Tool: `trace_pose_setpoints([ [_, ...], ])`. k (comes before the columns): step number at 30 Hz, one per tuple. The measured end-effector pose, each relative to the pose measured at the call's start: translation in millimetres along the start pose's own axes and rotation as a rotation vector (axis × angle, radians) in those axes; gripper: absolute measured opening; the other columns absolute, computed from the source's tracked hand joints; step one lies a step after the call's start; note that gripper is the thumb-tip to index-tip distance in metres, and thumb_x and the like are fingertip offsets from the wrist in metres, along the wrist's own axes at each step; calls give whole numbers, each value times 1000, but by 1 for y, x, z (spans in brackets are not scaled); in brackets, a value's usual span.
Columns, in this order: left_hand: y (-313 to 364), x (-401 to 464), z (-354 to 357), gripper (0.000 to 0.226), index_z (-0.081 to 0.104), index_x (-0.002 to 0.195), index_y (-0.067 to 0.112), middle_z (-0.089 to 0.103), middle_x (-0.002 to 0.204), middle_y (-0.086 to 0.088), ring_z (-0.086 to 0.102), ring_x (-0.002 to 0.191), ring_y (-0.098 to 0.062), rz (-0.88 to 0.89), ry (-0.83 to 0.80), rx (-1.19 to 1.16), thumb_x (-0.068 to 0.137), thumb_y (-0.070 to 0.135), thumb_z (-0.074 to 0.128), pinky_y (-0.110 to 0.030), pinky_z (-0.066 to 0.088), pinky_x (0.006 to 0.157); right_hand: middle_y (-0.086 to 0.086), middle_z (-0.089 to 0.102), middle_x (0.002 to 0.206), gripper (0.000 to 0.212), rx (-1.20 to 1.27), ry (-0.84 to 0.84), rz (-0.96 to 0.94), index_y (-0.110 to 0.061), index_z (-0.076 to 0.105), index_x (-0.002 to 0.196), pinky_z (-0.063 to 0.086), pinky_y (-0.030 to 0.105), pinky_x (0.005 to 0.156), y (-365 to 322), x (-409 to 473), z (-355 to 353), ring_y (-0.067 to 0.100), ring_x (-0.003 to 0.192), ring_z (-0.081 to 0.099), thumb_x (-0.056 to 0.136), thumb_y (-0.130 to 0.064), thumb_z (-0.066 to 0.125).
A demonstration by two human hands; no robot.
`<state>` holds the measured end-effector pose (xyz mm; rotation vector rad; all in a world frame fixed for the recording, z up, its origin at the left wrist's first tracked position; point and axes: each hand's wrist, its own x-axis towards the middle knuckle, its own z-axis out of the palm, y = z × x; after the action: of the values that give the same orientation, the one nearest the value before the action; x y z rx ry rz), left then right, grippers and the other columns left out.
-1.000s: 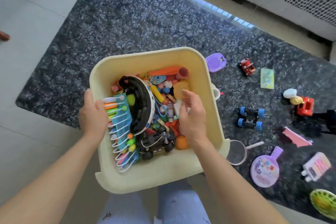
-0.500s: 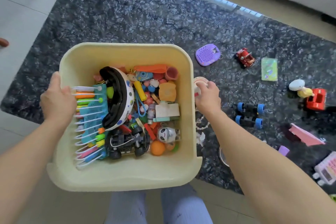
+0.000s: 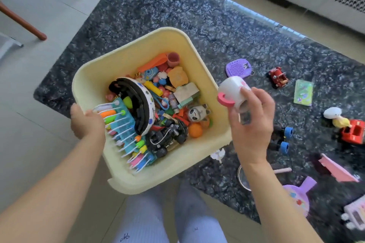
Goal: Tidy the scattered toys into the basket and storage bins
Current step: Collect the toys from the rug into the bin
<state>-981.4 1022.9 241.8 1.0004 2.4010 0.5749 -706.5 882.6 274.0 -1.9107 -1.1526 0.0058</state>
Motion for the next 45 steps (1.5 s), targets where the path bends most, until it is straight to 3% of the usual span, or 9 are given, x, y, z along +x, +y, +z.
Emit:
trace_pose_setpoints([
  [2, -6, -13, -1, 35, 44, 128, 3, 50, 134, -19, 48, 119, -37, -102, 15, -43, 95, 11, 35, -35, 37, 96, 21, 54, 113, 35, 35, -188, -93, -13, 58, 115, 41, 13, 92, -16, -5, 12, 23, 106, 49, 80, -13, 63],
  [6, -15, -38, -1, 35, 38, 129, -3, 42, 139, -24, 43, 125, -37, -271, 20, -102, 99, 14, 29, -36, 34, 98, 15, 59, 110, 35, 8, -514, -117, -11, 62, 110, 56, 36, 65, -30, -14, 53, 31, 98, 59, 75, -15, 66],
  [10, -34, -61, 2, 42, 33, 135, -5, 37, 143, -25, 40, 128, -36, -439, 27, -137, 101, 17, 24, -38, 34, 101, 15, 55, 125, 41, 15, -668, -82, -8, 58, 124, 53, 47, 83, -31, -10, 75, 32, 115, 53, 83, -10, 62],
  [14, -41, -76, 9, 42, 37, 136, 0, 41, 140, -20, 46, 124, -32, -577, -6, -242, 99, 16, 23, -39, 39, 100, 14, 55, 126, 38, 98, -406, 7, -5, 56, 126, 39, 23, 101, -20, -3, 57, 22, 118, 51, 88, -6, 53],
  [18, -40, -85, 12, 27, 56, 114, 10, 64, 105, -7, 61, 81, -19, -693, -119, -713, 91, 7, 41, -33, 52, 70, 10, 48, 128, 43, 60, -275, 303, -9, 44, 134, 41, 33, 101, 31, -10, 21, 24, 118, 49, 92, -7, 51],
  [24, -48, -83, 17, 20, 52, 108, 10, 61, 98, -8, 60, 85, -18, -599, -483, -954, 96, 7, 36, -26, 57, 49, 7, 21, 153, 71, -267, -957, 489, -27, 23, 147, 35, 36, 106, 98, -50, 16, 23, 138, 28, 88, -27, 62],
  [29, -55, -86, 16, 17, 56, 94, 10, 71, 82, -3, 67, 78, -13, -491, -555, -948, 95, 8, 39, -26, 58, 57, 5, -9, 157, 94, -585, -1152, 369, -38, 5, 147, 35, 48, 103, 99, -72, 39, 33, 139, 14, 78, -44, 68],
  [35, -57, -92, 18, 15, 55, 92, 10, 72, 75, -1, 68, 73, -12, -472, -528, -973, 95, 6, 41, -25, 58, 57, 11, 34, 120, 25, -471, -959, 557, -14, 43, 108, 46, 36, 70, 102, -93, 52, 31, 82, 49, 86, -3, 46],
  [45, -34, -117, 23, 18, 54, 94, 10, 64, 85, -7, 64, 70, -15, -560, -506, -1038, 96, 1, 39, -26, 57, 50, 8, 55, 93, 21, 170, -159, 635, -34, 54, 85, 43, 33, 72, 27, -26, -13, 20, 77, 51, 85, -14, 58],
])
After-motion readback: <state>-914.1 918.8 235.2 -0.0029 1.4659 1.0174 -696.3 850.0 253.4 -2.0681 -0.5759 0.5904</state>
